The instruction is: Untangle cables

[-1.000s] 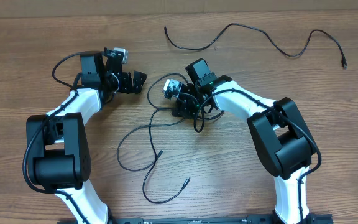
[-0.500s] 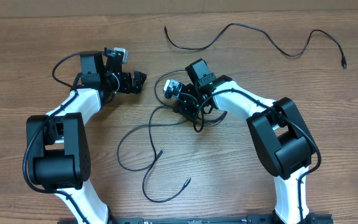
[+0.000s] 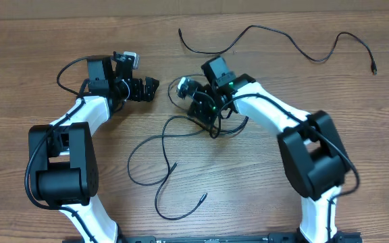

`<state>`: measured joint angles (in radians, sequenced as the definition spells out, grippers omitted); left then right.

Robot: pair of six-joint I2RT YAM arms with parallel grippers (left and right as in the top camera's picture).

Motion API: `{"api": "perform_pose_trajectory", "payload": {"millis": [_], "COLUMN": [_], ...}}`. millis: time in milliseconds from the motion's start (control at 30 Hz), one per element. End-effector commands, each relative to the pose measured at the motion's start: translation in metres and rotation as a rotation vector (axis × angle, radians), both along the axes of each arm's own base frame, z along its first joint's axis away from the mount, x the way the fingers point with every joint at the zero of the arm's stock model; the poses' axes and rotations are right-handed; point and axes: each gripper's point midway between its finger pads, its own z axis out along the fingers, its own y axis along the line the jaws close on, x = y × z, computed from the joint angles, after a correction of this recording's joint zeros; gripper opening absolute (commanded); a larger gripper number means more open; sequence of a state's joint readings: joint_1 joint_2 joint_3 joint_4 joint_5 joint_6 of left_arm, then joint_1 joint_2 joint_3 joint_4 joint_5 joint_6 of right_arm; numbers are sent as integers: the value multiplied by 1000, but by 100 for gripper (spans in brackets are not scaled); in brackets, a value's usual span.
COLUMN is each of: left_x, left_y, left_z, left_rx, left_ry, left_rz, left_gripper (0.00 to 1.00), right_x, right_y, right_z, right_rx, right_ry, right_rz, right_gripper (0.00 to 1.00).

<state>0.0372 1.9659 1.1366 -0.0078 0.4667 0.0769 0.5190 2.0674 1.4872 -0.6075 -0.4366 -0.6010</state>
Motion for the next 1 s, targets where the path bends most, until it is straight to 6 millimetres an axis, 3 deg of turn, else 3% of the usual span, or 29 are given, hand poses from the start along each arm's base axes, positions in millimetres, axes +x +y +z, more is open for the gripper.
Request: {"api": "perform_pose_trajectory", "payload": {"millis": [0,300,467,633,967], "left_x": [4,4,4,4,4], "left_y": [1,1,1,1,1], "left_z": [1,1,1,1,1], "left_rx": [-3,-3,-3,-3,-3], "left_ry": [-3,-3,-3,-3,-3], "left_rz": [10,10,10,10,10], "left_gripper": [99,99,100,100,100], "right_x": [10,-15,-14,-29,-58], "right_y": [8,-11,-60,-102,-138], "right_z": [78,156,177,205,269], "right_rx": [89,124,-14,-91,-43], "right_ry": [-143,-216,-241,-287,-441], "right_rz": [-4,-38,-313,-475,-566], "right_gripper": [4,4,4,4,4]}}
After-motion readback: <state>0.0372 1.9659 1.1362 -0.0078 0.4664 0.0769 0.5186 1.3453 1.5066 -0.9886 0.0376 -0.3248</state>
